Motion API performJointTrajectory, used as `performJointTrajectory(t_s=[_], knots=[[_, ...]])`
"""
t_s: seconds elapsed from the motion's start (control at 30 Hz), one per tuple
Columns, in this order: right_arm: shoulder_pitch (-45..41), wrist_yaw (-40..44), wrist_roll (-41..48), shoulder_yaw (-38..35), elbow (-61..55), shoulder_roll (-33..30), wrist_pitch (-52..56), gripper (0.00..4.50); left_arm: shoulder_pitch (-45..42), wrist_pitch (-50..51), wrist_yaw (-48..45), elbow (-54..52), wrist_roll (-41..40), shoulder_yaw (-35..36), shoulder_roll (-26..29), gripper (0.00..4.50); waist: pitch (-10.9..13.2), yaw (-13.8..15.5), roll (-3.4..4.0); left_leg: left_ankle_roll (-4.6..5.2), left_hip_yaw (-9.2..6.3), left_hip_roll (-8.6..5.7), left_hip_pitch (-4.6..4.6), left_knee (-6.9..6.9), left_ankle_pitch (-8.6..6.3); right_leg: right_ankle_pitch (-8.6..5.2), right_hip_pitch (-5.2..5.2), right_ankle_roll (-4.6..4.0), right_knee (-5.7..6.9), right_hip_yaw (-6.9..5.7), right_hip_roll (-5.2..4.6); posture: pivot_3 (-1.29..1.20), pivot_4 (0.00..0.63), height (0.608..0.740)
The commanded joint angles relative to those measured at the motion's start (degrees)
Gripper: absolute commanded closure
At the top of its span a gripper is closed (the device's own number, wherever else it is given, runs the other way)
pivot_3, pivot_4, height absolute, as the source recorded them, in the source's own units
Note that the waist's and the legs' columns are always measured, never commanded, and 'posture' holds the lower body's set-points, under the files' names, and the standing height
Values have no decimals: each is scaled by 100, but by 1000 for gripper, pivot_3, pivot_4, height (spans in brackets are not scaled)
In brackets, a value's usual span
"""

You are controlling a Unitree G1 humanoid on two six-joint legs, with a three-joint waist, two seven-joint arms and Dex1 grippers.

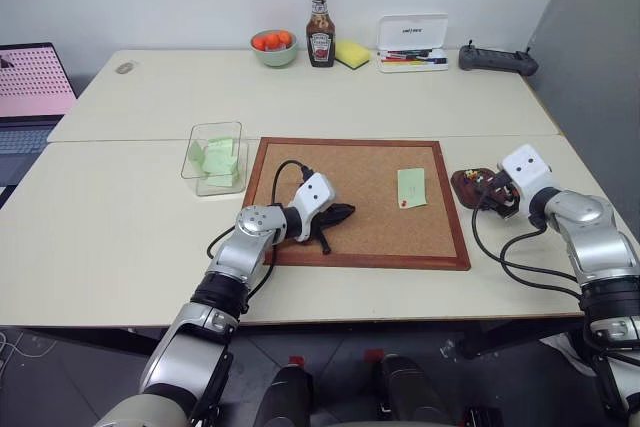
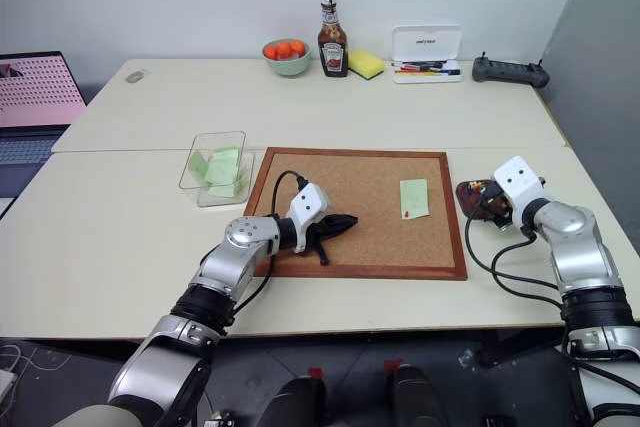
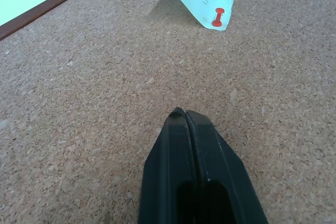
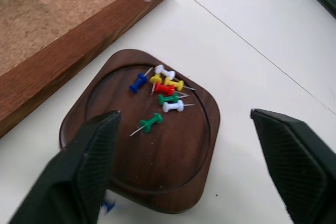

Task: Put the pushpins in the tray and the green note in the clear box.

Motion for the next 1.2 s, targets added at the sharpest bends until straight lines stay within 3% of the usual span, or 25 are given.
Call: performJointTrajectory(t_s=[0.03, 0.3, 0.6, 1.2], knots=[[-185, -69, 317, -429, -313, 40, 215, 28, 148, 137, -48, 283, 219, -177, 33, 4500, 0, 0, 0, 0, 0, 0, 0, 0, 0, 0, 0, 0, 0, 0, 0, 0, 150, 740], [486, 823, 1119, -487, -1528, 17, 532, 28, 124, 106, -45, 335, 231, -177, 35, 4500, 0, 8, 0, 0, -4, 0, 0, 0, 0, 0, 2, 0, -1, -3, 0, 0, 150, 740], [1034, 1046, 1511, -89, -2634, 352, 1024, 28, 84, 62, -48, 414, 235, -179, 22, 4500, -1, 6, 1, 0, -7, 2, 1, 2, 0, 0, 3, 0, 2, -6, 1, 0, 150, 740], [1185, 927, 1516, -236, -2480, 148, 1056, 28, 110, 14, -55, 401, 268, -217, 20, 4500, -1, 12, 0, 0, -7, 1, 0, 2, 0, 0, 3, 1, -1, -6, 0, 0, 150, 740]])
